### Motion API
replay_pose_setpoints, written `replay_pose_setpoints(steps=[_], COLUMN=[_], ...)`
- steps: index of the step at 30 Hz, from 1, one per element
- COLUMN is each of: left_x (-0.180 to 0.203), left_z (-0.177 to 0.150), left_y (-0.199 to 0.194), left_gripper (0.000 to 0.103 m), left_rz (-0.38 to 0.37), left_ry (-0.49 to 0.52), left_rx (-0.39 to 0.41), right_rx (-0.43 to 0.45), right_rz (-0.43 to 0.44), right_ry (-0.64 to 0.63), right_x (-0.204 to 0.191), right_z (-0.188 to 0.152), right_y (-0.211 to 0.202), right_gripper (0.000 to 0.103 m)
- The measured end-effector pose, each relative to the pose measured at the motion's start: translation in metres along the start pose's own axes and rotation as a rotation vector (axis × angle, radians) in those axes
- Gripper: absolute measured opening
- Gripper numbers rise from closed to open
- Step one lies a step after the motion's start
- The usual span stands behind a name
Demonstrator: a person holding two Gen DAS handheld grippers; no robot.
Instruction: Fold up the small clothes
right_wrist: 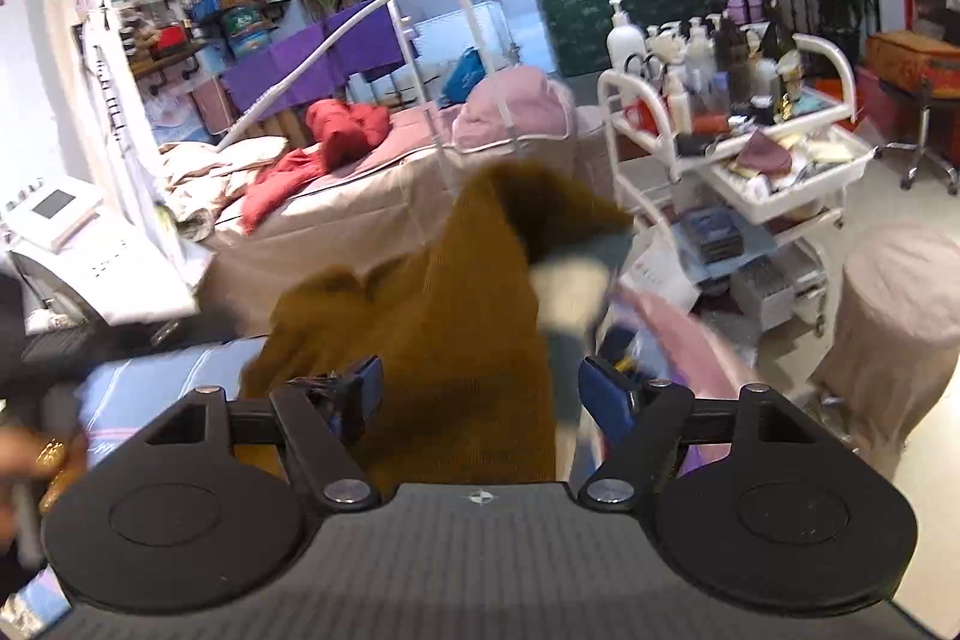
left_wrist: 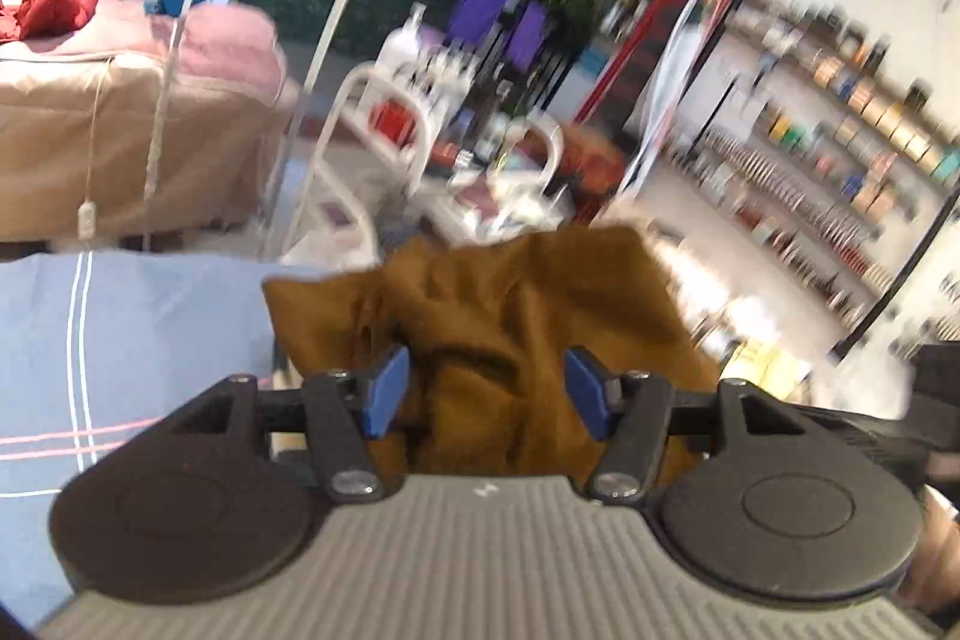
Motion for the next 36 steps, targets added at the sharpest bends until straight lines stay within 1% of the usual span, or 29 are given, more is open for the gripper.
replay_pose_setpoints(steps=[1,2,3,4,6,8,9,10,11,12,13,14,15,16,17,19,20,21,22,23,24,25,27,29,30,31,33,35,36], left_x=[0.0,-0.002,-0.002,-0.005,-0.01,-0.014,-0.016,-0.016,-0.016,-0.017,-0.021,-0.024,-0.028,-0.029,-0.028,-0.02,-0.012,-0.003,0.007,0.013,0.015,0.014,0.005,-0.007,-0.013,-0.018,-0.025,-0.025,-0.021], left_z=[-0.001,-0.003,-0.005,-0.002,0.0,0.004,0.006,0.006,0.005,0.005,0.003,0.0,0.0,0.002,0.007,0.017,0.021,0.022,0.018,0.013,0.006,-0.001,-0.02,-0.04,-0.046,-0.049,-0.046,-0.036,-0.031], left_y=[0.005,0.009,0.012,0.011,0.005,0.004,0.007,0.006,0.009,0.009,0.01,0.008,0.004,-0.005,-0.016,-0.035,-0.04,-0.041,-0.038,-0.032,-0.027,-0.021,-0.009,-0.002,0.001,0.0,-0.002,-0.01,-0.015], left_gripper=[0.038,0.021,0.017,0.014,0.013,0.013,0.013,0.013,0.013,0.014,0.021,0.035,0.041,0.046,0.053,0.063,0.063,0.062,0.062,0.061,0.061,0.061,0.061,0.069,0.072,0.078,0.082,0.084,0.085], left_rz=[0.018,0.019,0.026,0.038,0.049,0.049,0.047,0.048,0.055,0.074,0.095,0.112,0.124,0.134,0.138,0.146,0.137,0.098,0.046,0.017,0.018,0.034,0.098,0.086,0.077,0.073,0.073,0.1,0.105], left_ry=[0.003,0.0,0.007,0.018,0.03,0.012,0.02,0.044,0.074,0.084,0.07,0.044,0.021,0.019,0.041,0.13,0.17,0.198,0.209,0.198,0.192,0.206,0.243,0.2,0.16,0.123,0.095,0.14,0.184], left_rx=[-0.006,-0.01,-0.012,0.0,0.02,0.032,0.033,0.023,0.008,-0.005,-0.022,-0.042,-0.046,-0.019,0.031,0.138,0.17,0.176,0.151,0.114,0.087,0.071,0.034,-0.01,-0.021,-0.026,-0.028,-0.017,-0.001], right_rx=[-0.021,-0.047,-0.062,-0.051,-0.052,-0.058,-0.077,-0.123,-0.159,-0.197,-0.244,-0.277,-0.279,-0.271,-0.246,-0.114,-0.051,0.015,0.076,0.114,0.135,0.133,0.111,0.069,0.028,0.028,0.066,0.073,0.073], right_rz=[0.019,0.017,0.009,-0.003,0.003,0.014,0.039,0.083,0.098,0.086,0.069,0.024,-0.045,-0.081,-0.102,-0.144,-0.143,-0.131,-0.111,-0.081,-0.047,-0.012,0.032,-0.056,-0.087,-0.084,-0.067,-0.047,-0.041], right_ry=[0.001,-0.005,-0.017,-0.034,-0.007,0.08,0.138,0.192,0.243,0.298,0.322,0.298,0.255,0.226,0.186,0.042,-0.04,-0.12,-0.192,-0.257,-0.319,-0.361,-0.438,-0.477,-0.474,-0.45,-0.384,-0.342,-0.324], right_x=[-0.001,-0.003,-0.002,-0.005,-0.008,-0.01,-0.013,-0.02,-0.022,-0.02,-0.019,-0.014,-0.008,-0.004,-0.002,-0.009,-0.018,-0.03,-0.043,-0.057,-0.07,-0.08,-0.091,-0.074,-0.061,-0.054,-0.046,-0.051,-0.056], right_z=[-0.007,-0.014,-0.019,-0.019,-0.014,-0.007,-0.006,-0.012,-0.017,-0.026,-0.039,-0.05,-0.059,-0.061,-0.056,-0.027,-0.012,0.004,0.019,0.029,0.036,0.038,0.031,0.016,0.005,-0.001,-0.003,0.009,0.017], right_y=[0.001,0.003,0.006,0.005,-0.001,-0.017,-0.026,-0.035,-0.04,-0.041,-0.04,-0.036,-0.035,-0.035,-0.036,-0.046,-0.049,-0.049,-0.046,-0.04,-0.03,-0.016,0.01,0.037,0.048,0.054,0.052,0.046,0.041], right_gripper=[0.095,0.075,0.028,0.022,0.018,0.014,0.013,0.012,0.012,0.012,0.011,0.015,0.046,0.074,0.081,0.084,0.084,0.084,0.084,0.084,0.083,0.077,0.074,0.076,0.077,0.079,0.082,0.086,0.095])
Point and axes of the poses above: each gripper's, at about its wrist camera, not at the fingertips, and y roughly the way its jaws point, x to its right, z to its top, the point moved 9 cm from there along y, roughly the way its jaws point, and after that the axes turned 13 degrees about x, right-handed, at the moved point
